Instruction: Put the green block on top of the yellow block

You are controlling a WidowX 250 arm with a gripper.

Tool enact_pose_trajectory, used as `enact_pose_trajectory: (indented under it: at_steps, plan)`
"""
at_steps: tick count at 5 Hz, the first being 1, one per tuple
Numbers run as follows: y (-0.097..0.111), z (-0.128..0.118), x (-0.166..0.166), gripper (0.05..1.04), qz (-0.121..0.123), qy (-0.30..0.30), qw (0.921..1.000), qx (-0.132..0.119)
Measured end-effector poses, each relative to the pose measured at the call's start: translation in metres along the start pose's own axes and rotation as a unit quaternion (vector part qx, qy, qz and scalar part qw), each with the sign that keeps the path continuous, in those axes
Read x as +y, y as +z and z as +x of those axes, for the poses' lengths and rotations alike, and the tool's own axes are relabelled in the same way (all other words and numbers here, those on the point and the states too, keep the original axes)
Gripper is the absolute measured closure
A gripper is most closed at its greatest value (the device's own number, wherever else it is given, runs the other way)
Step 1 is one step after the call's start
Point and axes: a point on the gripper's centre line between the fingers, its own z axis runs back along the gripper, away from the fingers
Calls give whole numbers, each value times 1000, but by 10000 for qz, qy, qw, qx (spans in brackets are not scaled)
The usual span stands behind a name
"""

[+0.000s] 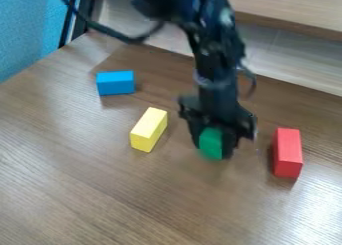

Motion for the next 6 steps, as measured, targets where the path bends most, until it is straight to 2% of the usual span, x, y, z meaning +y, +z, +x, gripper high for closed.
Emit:
enact_pose_trajectory:
  at_steps: [1,2,3,4,6]
  plan:
    - [28,-9,33,485,-36,263,9996,-129]
    - [43,-11,47,485,90,17,9998,-160]
    - [47,-13,76,485,351,60,9994,-41]
    - [49,-16,88,485,503,18,9987,22]
    - [33,-20,98,485,531,55,9981,292]
